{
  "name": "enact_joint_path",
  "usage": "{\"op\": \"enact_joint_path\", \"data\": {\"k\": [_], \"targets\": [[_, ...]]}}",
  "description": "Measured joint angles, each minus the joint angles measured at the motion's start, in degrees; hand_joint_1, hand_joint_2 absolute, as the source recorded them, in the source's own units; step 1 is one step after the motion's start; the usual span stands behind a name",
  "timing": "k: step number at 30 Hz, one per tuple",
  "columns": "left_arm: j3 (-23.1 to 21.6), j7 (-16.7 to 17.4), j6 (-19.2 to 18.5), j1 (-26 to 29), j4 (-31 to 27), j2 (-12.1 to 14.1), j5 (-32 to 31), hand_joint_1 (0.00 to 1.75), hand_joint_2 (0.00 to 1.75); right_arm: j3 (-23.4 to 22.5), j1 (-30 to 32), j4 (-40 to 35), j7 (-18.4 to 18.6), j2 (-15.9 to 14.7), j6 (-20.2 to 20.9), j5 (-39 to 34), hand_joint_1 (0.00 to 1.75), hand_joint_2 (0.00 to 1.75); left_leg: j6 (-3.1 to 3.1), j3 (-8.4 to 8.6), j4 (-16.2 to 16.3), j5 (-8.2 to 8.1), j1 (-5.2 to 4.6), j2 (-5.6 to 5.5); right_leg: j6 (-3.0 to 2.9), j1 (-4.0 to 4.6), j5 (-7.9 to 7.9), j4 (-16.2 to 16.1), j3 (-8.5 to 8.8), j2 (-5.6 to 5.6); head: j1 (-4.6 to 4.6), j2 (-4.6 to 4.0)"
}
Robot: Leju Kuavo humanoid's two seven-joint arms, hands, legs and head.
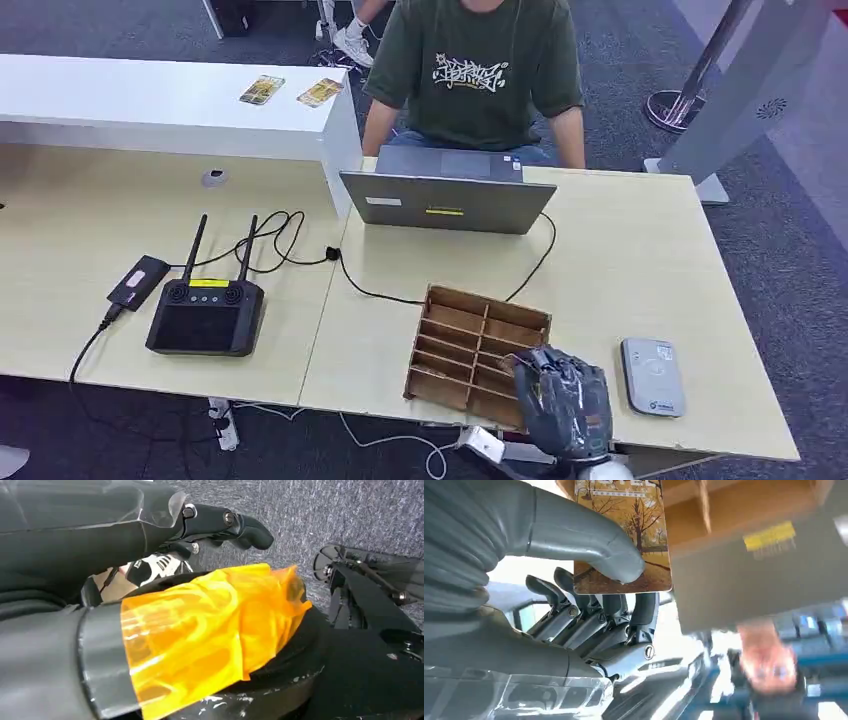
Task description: Pass the card to the sensor for recognition and then transmit it.
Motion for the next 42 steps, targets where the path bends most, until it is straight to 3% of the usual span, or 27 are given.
{"op": "enact_joint_path", "data": {"k": [3, 7, 17, 20, 29, 35, 42], "targets": [[0.0, -0.2, 0.1, 0.0, 0.0, -0.1, 0.0, 0.00, 0.00, -1.8, 1.5, -2.9, -3.2, 1.8, -2.6, -3.4, 1.75, 1.75, 0.00, 0.00, 0.0, 0.00, 0.00, 0.00, 0.00, 0.00, 0.00, 0.0, 0.00, 0.01, 0.00, 0.00], [0.0, -0.6, 0.4, 0.0, 0.0, -0.1, 0.0, 0.00, 0.00, -6.0, 4.4, -7.3, -11.3, 5.7, -3.0, -8.9, 1.75, 1.75, 0.00, 0.00, 0.0, 0.00, 0.00, 0.00, 0.00, 0.00, 0.00, 0.0, 0.00, 0.00, -0.02, 0.00], [0.0, -1.0, 0.7, 0.0, 0.0, -0.3, 0.0, 0.00, 0.00, -23.8, 11.7, -16.3, -30.2, 19.4, -3.2, -18.6, 1.75, 1.75, 0.00, 0.00, 0.0, 0.00, 0.00, 0.00, 0.00, 0.00, 0.00, 0.0, 0.00, 0.00, 0.00, 0.00], [0.0, -1.1, 0.8, 0.0, 0.1, -0.4, 0.0, 0.00, 0.00, -28.4, 12.9, -17.9, -33.6, 23.1, -3.2, -21.2, 1.75, 1.75, 0.00, 0.01, 0.0, 0.00, 0.00, 0.01, 0.00, 0.00, 0.00, 0.0, 0.00, 0.02, 0.00, 0.00], [0.0, -1.1, 1.0, 0.0, 0.2, -0.5, 0.0, 0.00, 0.00, -35.9, 14.4, -19.5, -36.3, 29.2, -3.2, -23.6, 1.75, 1.75, 0.00, 0.02, 0.0, 0.00, 0.00, 0.01, 0.00, 0.00, 0.00, 0.0, 0.01, 0.02, 0.00, 0.00], [0.0, -1.1, 0.9, 0.0, 0.2, -0.5, 0.0, 0.00, 0.00, -36.8, 13.9, -19.4, -36.3, 29.6, -3.2, -23.5, 1.75, 1.75, 0.00, 0.01, 0.0, 0.00, 0.00, 0.01, 0.00, 0.00, 0.00, 0.0, 0.01, 0.02, 0.00, 0.00], [0.0, -0.5, 0.7, 0.0, 0.2, -0.5, -0.2, 0.00, 0.00, -36.9, 8.8, -18.3, -38.1, 29.6, -3.2, -19.5, 1.75, 1.75, -0.02, 0.03, 0.0, 0.03, 0.00, 0.04, -0.02, 0.00, 0.02, 0.0, 0.01, 0.05, -0.02, 0.00]]}}
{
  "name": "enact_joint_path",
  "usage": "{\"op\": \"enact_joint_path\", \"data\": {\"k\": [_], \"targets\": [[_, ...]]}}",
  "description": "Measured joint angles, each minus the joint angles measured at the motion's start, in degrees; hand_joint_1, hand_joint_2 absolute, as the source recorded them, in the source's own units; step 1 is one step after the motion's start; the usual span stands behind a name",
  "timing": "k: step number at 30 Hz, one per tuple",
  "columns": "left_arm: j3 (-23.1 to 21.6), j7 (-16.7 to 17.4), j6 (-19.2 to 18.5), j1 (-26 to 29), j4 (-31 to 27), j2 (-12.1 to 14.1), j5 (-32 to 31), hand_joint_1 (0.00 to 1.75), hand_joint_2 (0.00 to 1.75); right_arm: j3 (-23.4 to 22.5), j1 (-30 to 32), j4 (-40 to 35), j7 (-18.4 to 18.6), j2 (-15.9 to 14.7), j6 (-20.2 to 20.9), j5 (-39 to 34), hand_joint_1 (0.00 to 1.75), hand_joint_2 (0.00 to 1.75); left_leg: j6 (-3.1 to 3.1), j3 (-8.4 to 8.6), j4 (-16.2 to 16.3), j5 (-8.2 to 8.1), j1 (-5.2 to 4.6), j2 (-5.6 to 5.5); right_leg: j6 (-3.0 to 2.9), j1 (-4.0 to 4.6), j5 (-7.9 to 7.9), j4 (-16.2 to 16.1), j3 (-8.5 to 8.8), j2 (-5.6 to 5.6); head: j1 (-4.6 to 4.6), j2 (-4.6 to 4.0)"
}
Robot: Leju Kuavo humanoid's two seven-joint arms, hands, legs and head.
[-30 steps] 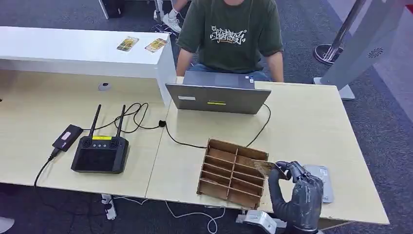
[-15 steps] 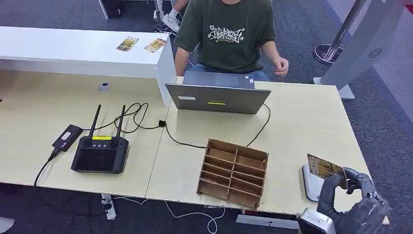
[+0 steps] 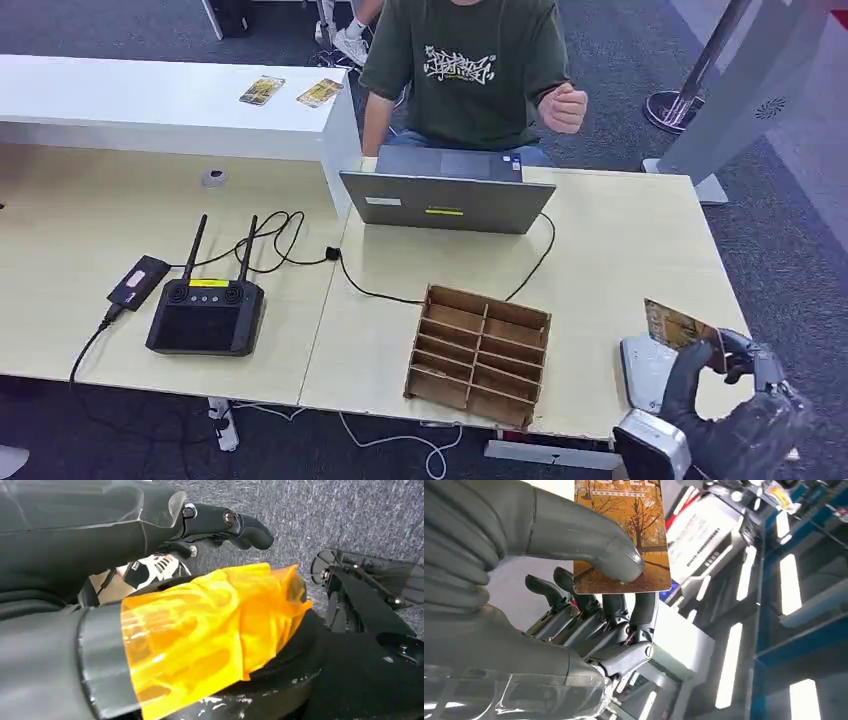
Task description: Pass the card to the sensor for recognition and then transmit it.
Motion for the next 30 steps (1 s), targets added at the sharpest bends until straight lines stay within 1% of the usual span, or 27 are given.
{"op": "enact_joint_path", "data": {"k": [2, 5, 7, 11, 13, 16, 18, 22, 26, 30], "targets": [[-0.2, 0.1, -0.1, 0.0, 0.0, 0.0, 0.0, 0.00, 0.00, -0.5, -2.3, 0.4, -0.4, 0.3, 0.0, 2.6, 1.75, 1.75, 0.00, 0.01, 0.0, 0.01, 0.00, 0.02, 0.00, 0.00, 0.00, 0.0, 0.01, -0.01, 0.02, 0.00], [-1.0, 0.7, -0.2, -0.1, 0.0, 0.0, -0.2, 0.00, 0.00, -0.8, -6.0, 1.7, 0.3, 0.5, 0.0, 6.7, 1.75, 1.75, -0.02, 0.01, 0.0, 0.02, 0.00, 0.07, -0.02, 0.00, 0.02, 0.0, 0.02, 0.02, 0.00, 0.00], [-1.9, 1.2, -0.3, -0.2, 0.0, 0.0, -0.3, 0.00, 0.00, -0.7, -9.1, 3.4, 1.6, 0.2, 0.0, 11.2, 1.75, 1.75, -0.02, 0.00, 0.0, 0.03, 0.00, 0.07, -0.02, 0.00, 0.03, 0.0, 0.03, 0.02, 0.02, 0.00], [-3.5, 1.8, -0.4, -0.4, -0.1, 0.0, -0.5, 0.00, 0.00, 1.8, -16.2, 8.4, 7.1, -0.7, 0.0, 18.8, 1.75, 1.75, -0.03, 0.02, 0.0, 0.06, 0.00, 0.10, -0.03, 0.00, 0.06, 0.0, 0.04, 0.04, 0.02, 0.00], [-4.4, 2.1, -0.5, -0.5, -0.2, 0.0, -0.7, 0.00, 0.00, 4.2, -20.3, 11.5, 10.7, -1.2, 0.0, 21.5, 1.75, 1.75, -0.09, 0.04, 0.0, 0.11, 0.00, 0.10, -0.03, 0.00, 0.09, 0.0, 0.02, 0.04, 0.02, 0.00], [-5.5, 2.6, -0.8, -0.7, -0.4, 0.0, -1.2, 0.00, 0.00, 7.6, -25.9, 16.2, 14.8, -2.1, 0.0, 24.3, 1.75, 1.75, -0.09, 0.05, 0.0, 0.11, 0.02, 0.10, -0.03, 0.02, 0.09, 0.1, 0.02, 0.05, 0.02, 0.00], [-6.3, 3.1, -0.9, -0.8, -0.5, 0.0, -1.9, 0.00, 0.00, 10.4, -30.0, 20.6, 19.0, -2.9, 0.0, 26.3, 1.75, 1.75, -0.12, 0.05, 0.0, 0.14, 0.02, 0.11, -0.04, 0.02, 0.09, 0.1, 0.02, 0.07, 0.02, 0.00], [-8.0, 3.6, -1.3, -1.0, -0.6, 0.0, -3.2, 0.00, 0.00, 14.4, -37.1, 28.6, 22.9, -4.2, 0.0, 28.0, 1.75, 1.75, -0.12, 0.05, 0.0, 0.17, 0.02, 0.09, -0.03, 0.02, 0.11, 0.1, 0.01, 0.07, 0.00, 0.00], [-9.7, 4.0, -1.5, -1.2, -1.0, 0.1, -4.4, 0.00, 0.00, 16.3, -43.7, 36.1, 26.4, -4.8, 0.0, 30.0, 1.75, 1.75, -0.12, 0.02, 0.0, 0.18, 0.02, 0.07, -0.02, 0.01, 0.11, 0.1, 0.00, 0.07, 0.04, 0.00], [-11.4, 4.5, -2.3, -1.4, -1.3, 0.1, -6.0, 0.00, 0.00, 18.4, -51.1, 44.9, 31.0, -5.2, 0.0, 32.3, 1.75, 1.75, -0.12, 0.02, 0.0, 0.18, 0.02, 0.06, -0.02, 0.01, 0.12, 0.1, -0.01, 0.04, 0.02, 0.00]]}}
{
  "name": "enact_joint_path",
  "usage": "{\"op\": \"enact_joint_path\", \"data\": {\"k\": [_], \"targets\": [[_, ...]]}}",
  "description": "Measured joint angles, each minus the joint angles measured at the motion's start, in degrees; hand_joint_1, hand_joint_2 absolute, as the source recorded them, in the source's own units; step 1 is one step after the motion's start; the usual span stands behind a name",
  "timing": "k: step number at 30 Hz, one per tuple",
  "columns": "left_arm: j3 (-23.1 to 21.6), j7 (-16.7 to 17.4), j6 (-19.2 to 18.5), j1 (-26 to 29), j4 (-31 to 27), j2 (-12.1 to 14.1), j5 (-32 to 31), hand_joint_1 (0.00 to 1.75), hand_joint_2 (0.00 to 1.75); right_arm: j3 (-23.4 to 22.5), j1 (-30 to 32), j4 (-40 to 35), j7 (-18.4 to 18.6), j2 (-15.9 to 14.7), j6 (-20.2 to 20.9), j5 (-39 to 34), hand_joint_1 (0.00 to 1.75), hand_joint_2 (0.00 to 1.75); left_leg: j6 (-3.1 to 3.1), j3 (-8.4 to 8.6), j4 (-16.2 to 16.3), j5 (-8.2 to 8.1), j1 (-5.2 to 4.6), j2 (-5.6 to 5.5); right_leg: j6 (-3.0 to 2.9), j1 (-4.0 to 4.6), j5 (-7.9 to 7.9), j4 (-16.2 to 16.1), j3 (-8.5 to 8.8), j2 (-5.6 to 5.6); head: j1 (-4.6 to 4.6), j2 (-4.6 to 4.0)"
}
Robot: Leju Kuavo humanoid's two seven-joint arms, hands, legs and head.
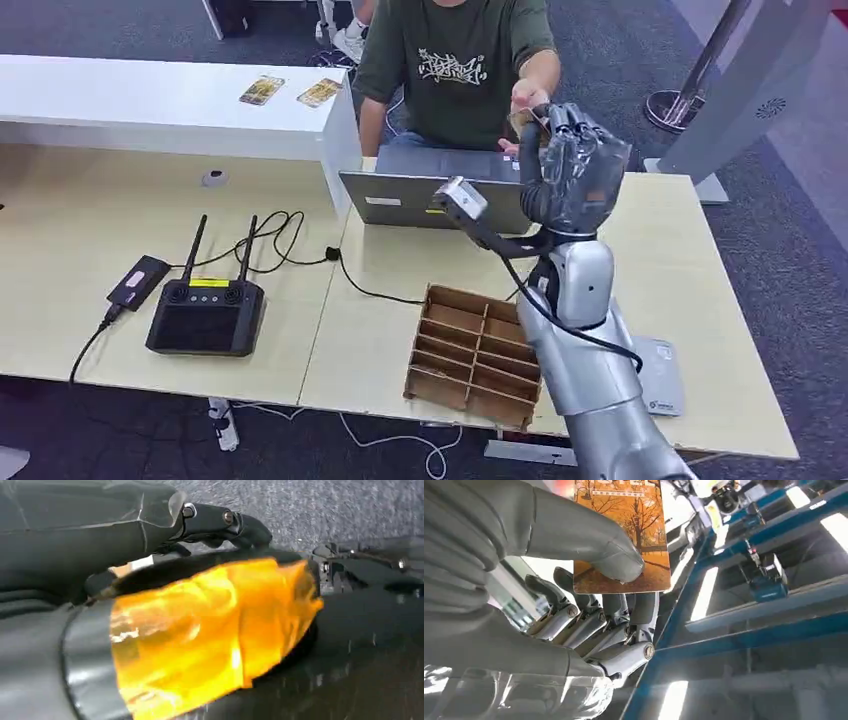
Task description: Pass the card to the sensor for recognition and then transmit it.
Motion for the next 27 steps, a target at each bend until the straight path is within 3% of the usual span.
{"op": "enact_joint_path", "data": {"k": [9, 20, 27], "targets": [[-2.6, 0.9, -0.5, -0.6, -0.2, 0.2, -1.9, 0.00, 0.00, 5.6, -13.4, 17.9, 8.2, -0.9, 0.0, 0.4, 1.75, 1.75, 0.00, 0.01, 0.0, 0.01, 0.00, 0.00, 0.00, 0.00, 0.01, 0.0, -0.01, 0.01, 0.02, 0.00], [-4.3, 2.3, -1.9, -1.3, -0.4, 0.6, -2.8, 0.00, 0.00, 7.0, -19.6, 31.8, 10.5, -1.0, 0.0, -0.1, 1.75, 1.75, 0.00, 0.01, 0.0, 0.00, -0.01, -0.05, 0.00, 0.00, 0.01, 0.0, -0.01, 0.00, 0.00, 0.00], [-4.3, 2.3, -1.5, -1.4, -0.6, 0.7, -2.6, 0.00, 0.00, 7.0, -19.9, 34.7, 10.7, -1.0, -0.1, 0.3, 1.75, 1.75, 0.00, 0.01, 0.0, 0.00, 0.00, -0.04, 0.00, 0.00, 0.01, 0.0, -0.01, 0.01, 0.02, 0.00]]}}
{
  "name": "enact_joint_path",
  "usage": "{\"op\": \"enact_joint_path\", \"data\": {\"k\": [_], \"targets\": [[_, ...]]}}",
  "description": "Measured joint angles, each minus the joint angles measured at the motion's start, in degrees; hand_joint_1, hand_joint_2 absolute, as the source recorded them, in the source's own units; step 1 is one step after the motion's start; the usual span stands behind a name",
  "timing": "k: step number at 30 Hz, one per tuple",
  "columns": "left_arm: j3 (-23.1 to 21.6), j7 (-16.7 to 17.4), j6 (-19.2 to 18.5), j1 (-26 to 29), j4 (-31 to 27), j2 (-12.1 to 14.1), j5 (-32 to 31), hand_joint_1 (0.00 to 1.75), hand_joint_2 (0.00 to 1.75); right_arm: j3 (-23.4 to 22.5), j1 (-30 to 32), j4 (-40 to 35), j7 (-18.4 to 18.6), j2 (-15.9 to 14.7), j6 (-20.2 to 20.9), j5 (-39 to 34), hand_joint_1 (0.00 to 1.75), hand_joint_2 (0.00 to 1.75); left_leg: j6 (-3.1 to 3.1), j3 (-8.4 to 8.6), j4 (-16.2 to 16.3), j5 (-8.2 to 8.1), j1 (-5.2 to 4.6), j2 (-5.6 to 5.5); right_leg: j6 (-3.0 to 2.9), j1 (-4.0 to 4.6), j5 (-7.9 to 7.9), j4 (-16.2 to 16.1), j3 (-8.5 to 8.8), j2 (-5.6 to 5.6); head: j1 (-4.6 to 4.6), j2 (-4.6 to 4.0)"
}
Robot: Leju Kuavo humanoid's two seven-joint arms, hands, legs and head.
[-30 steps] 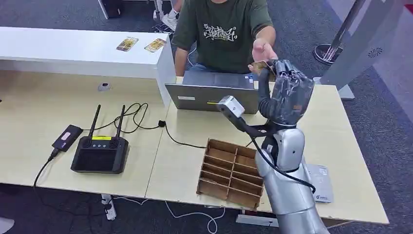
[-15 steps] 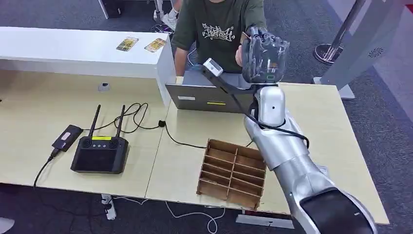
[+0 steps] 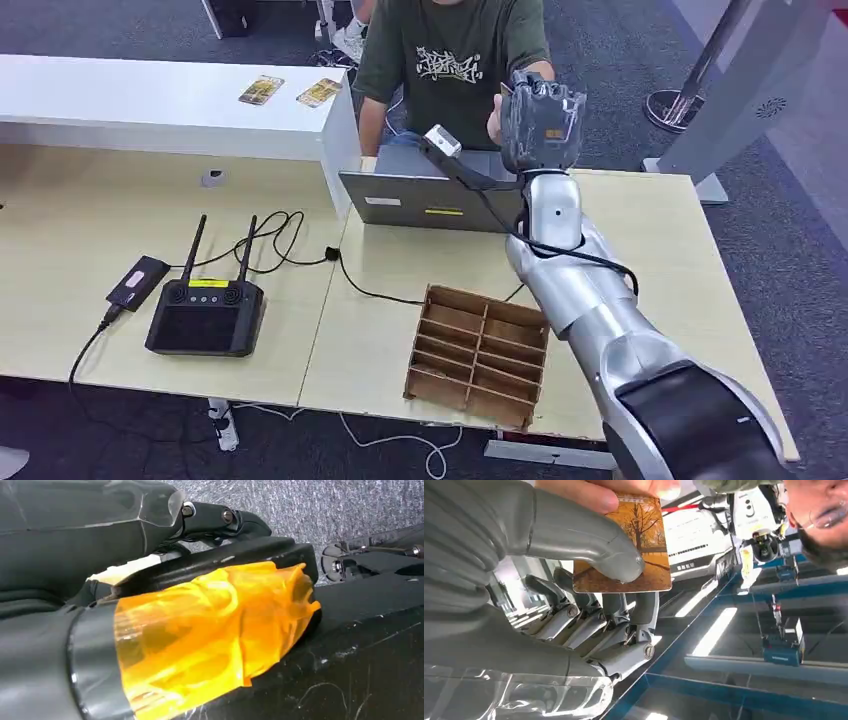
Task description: Pass the card to the sensor for recognition and then transmit it.
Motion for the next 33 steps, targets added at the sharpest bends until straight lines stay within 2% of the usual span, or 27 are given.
{"op": "enact_joint_path", "data": {"k": [6, 7, 8, 9, 33], "targets": [[0.0, -0.1, 0.4, 0.0, 0.0, -0.1, 0.1, 0.00, 0.00, 0.0, 0.0, 0.9, 0.0, 0.0, 0.0, -0.2, 1.75, 1.75, 0.00, 0.00, 0.0, 0.00, 0.00, 0.00, 0.00, 0.00, 0.00, 0.0, 0.00, 0.00, -0.02, 0.00], [0.0, -0.1, 0.4, 0.0, 0.0, -0.1, 0.1, 0.00, 0.00, 0.0, 0.0, 1.0, 0.0, 0.0, 0.0, -0.2, 0.31, 1.75, 0.00, 0.00, 0.0, 0.00, 0.00, 0.00, 0.00, 0.00, 0.00, 0.0, 0.00, 0.00, 0.00, 0.00], [0.0, -0.1, 0.4, 0.0, 0.0, -0.1, 0.1, 0.00, 0.00, 0.0, 0.0, 1.2, 0.1, 0.0, 0.1, -0.2, 0.31, 1.75, 0.00, 0.00, 0.0, 0.00, 0.00, 0.00, 0.00, 0.00, 0.00, 0.0, 0.00, 0.00, -0.02, 0.00], [0.0, -0.1, 0.4, 0.0, 0.0, -0.2, 0.1, 0.00, 0.00, 0.0, 0.0, 1.3, 0.1, 0.0, 0.1, -0.2, 0.00, 1.75, 0.00, 0.00, 0.0, 0.00, 0.00, 0.00, 0.00, 0.00, 0.00, 0.0, 0.00, 0.00, 0.00, 0.00], [0.0, -0.1, 0.6, 0.0, 0.0, -0.2, 0.7, 0.00, 0.00, -0.7, -0.1, 2.6, -0.8, 0.0, 0.9, -1.1, 0.00, 1.75, 0.00, -0.01, 0.0, 0.00, 0.00, -0.01, 0.00, 0.00, 0.00, 0.0, 0.00, 0.00, -0.02, 0.00]]}}
